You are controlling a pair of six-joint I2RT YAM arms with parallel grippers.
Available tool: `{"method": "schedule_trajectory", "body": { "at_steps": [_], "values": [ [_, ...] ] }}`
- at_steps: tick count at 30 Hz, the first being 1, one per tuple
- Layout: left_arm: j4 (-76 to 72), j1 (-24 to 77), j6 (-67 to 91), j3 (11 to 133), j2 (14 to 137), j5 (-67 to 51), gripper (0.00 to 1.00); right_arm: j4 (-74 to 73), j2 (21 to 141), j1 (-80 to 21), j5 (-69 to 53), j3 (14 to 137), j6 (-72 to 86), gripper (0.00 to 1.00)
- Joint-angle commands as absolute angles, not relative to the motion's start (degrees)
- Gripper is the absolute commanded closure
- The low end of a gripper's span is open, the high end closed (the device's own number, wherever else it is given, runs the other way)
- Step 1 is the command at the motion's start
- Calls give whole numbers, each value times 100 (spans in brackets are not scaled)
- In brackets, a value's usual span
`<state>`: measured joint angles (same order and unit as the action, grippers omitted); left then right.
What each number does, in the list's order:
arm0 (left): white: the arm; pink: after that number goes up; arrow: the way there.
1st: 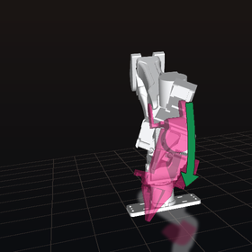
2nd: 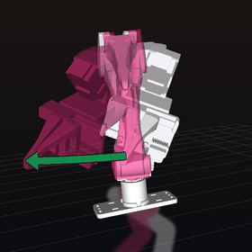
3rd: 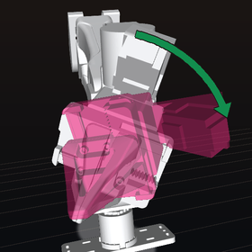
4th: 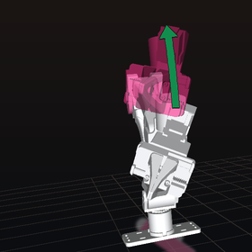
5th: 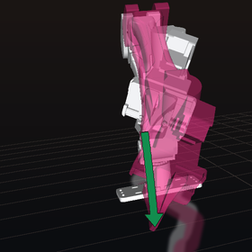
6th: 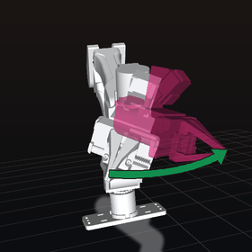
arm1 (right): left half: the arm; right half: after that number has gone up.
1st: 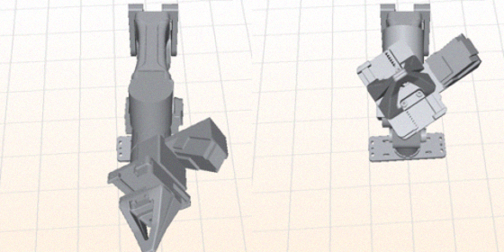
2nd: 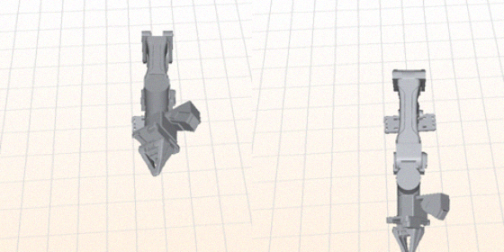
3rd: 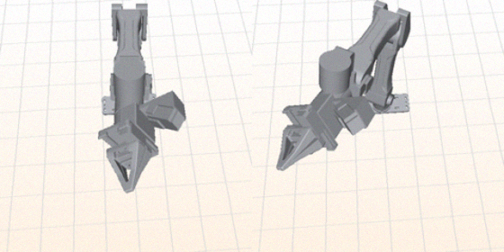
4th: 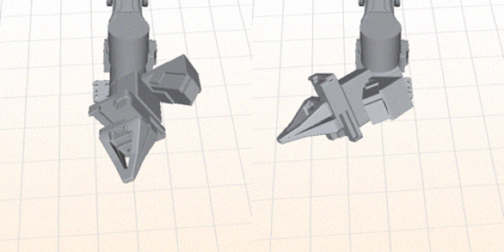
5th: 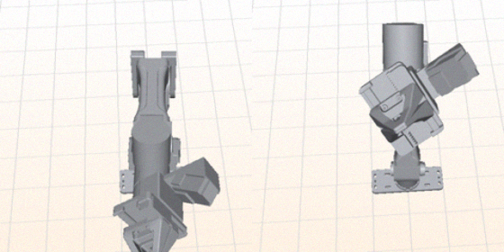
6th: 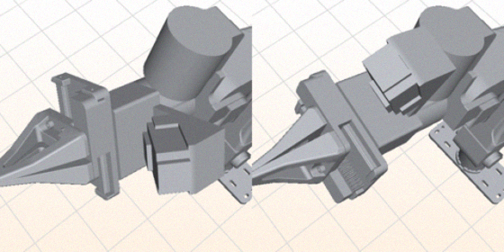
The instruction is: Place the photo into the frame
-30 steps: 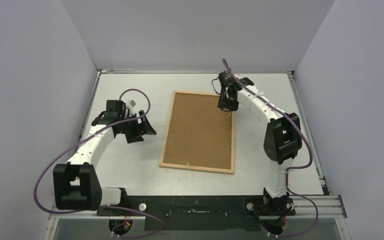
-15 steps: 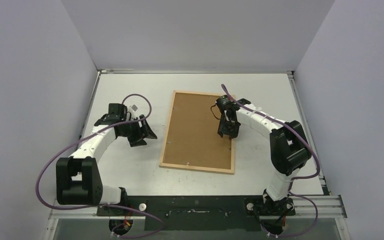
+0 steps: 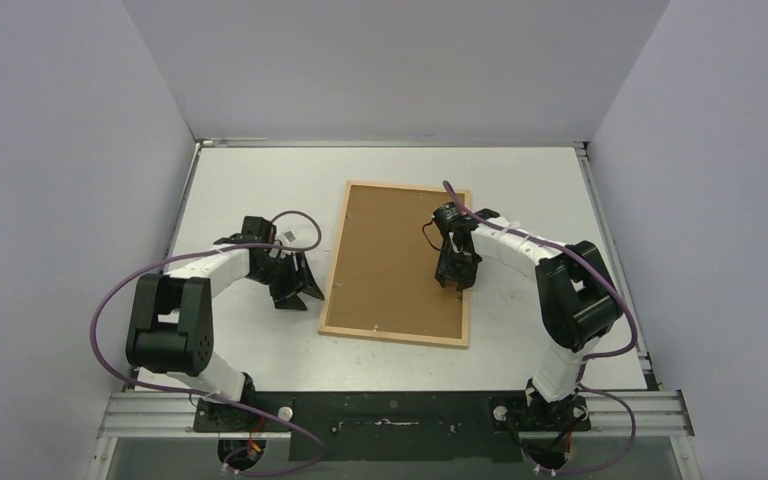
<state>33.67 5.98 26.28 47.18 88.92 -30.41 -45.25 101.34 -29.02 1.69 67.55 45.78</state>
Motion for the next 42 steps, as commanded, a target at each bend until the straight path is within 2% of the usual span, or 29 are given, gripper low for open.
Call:
{"method": "schedule_trajectory", "body": {
  "at_steps": [1, 8, 10, 17, 23, 28, 31, 42],
  "values": [
    [3424, 770, 2479, 4944, 9176, -2918, 48, -4422, 9945, -2944, 77, 6664, 4645, 64],
    [3170, 917, 2580, 5017, 9327, -2926, 47, -4426, 9936, -2937, -218, 6496, 4641, 64],
    [3015, 915, 2584, 5125, 9353, -2812, 44, -4422, 9944, -2939, -220, 6495, 4630, 64],
    [2258, 1022, 2643, 6486, 10002, -2379, 41, -4407, 10078, -2942, -242, 6556, 4560, 63],
    [2252, 1148, 2586, 7396, 10993, -1887, 53, -4361, 10043, -2944, -243, 6487, 4533, 63],
    [2285, 1268, 2616, 7857, 11669, -1921, 55, -4322, 10020, -2947, -255, 6439, 4552, 63],
    [2488, 1341, 2680, 8058, 11919, -1698, 56, -4315, 10020, -2961, -260, 6415, 4579, 63],
    [2744, 1478, 3386, 8141, 12301, -941, 76, -4484, 9911, -2962, -91, 6235, 4739, 64]
  ]
}}
